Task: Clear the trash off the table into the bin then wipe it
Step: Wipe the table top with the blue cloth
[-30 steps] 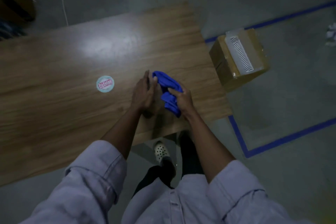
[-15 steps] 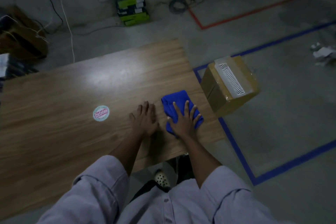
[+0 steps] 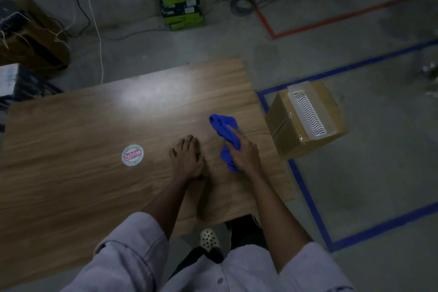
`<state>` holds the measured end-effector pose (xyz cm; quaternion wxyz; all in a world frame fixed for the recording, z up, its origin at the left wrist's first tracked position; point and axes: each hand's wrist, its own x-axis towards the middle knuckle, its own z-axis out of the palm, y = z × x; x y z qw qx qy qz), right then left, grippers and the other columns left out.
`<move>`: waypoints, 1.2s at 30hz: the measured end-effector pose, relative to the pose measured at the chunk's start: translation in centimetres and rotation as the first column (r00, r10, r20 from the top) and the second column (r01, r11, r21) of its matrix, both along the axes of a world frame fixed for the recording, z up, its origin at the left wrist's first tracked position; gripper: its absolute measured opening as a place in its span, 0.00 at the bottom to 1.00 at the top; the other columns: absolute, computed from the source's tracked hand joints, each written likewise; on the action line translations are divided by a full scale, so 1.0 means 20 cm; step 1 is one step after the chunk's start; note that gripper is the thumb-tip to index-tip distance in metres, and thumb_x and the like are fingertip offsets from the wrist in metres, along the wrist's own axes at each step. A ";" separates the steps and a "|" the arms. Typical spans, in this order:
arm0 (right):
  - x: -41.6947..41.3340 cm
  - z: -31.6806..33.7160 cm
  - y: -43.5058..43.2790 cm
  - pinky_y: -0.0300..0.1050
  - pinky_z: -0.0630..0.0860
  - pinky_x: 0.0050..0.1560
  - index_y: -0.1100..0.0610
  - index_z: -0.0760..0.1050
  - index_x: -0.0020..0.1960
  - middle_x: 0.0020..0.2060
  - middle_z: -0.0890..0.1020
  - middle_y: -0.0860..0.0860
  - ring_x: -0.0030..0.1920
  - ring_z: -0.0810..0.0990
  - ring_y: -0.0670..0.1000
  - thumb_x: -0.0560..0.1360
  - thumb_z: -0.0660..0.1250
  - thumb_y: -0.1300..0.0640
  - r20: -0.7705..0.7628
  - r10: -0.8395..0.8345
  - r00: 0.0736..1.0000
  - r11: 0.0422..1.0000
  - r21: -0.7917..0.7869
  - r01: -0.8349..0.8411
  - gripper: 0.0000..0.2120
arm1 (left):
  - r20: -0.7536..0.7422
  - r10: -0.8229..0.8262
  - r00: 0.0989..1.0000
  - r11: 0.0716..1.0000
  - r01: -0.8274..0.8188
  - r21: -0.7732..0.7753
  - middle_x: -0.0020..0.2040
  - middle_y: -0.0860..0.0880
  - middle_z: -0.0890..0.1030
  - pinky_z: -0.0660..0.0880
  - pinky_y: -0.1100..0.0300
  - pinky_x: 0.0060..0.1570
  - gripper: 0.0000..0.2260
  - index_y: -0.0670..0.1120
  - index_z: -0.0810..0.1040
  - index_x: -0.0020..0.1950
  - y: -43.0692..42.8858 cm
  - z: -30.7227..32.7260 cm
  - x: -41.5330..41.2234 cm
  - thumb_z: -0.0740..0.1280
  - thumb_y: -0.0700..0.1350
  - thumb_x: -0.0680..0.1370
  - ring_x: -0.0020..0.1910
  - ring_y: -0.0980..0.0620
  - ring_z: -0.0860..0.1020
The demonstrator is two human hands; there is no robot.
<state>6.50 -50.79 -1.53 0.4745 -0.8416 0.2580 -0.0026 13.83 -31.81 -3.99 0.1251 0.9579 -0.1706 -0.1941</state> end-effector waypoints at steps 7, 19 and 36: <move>0.01 -0.22 -0.14 0.63 0.37 0.78 0.39 0.55 0.82 0.84 0.45 0.53 0.83 0.39 0.58 0.83 0.60 0.40 -0.200 -0.015 0.980 0.938 -0.342 -0.056 0.29 | 0.049 -0.022 0.999 0.999 0.024 -0.030 0.84 0.48 0.51 0.41 0.44 0.78 0.34 0.47 0.57 0.82 -0.14 -0.05 0.16 0.55 0.60 0.79 0.83 0.47 0.47; 0.16 -0.33 0.14 0.56 0.45 0.80 0.46 0.72 0.75 0.79 0.65 0.55 0.81 0.57 0.62 0.72 0.70 0.56 -0.044 0.112 0.993 0.968 -0.222 -0.119 0.31 | 0.093 0.000 0.996 0.996 0.009 -0.094 0.83 0.49 0.47 0.38 0.47 0.77 0.38 0.48 0.52 0.83 -0.12 -0.17 0.18 0.41 0.63 0.76 0.82 0.47 0.44; 0.31 -0.38 -0.18 0.63 0.48 0.81 0.45 0.53 0.83 0.83 0.51 0.53 0.83 0.46 0.60 0.84 0.53 0.38 -0.144 -0.032 0.989 0.816 -0.575 -0.057 0.30 | 0.339 0.087 0.937 0.996 -0.070 -0.063 0.83 0.46 0.55 0.48 0.42 0.79 0.28 0.49 0.58 0.83 -0.19 -0.28 0.35 0.52 0.57 0.84 0.83 0.47 0.50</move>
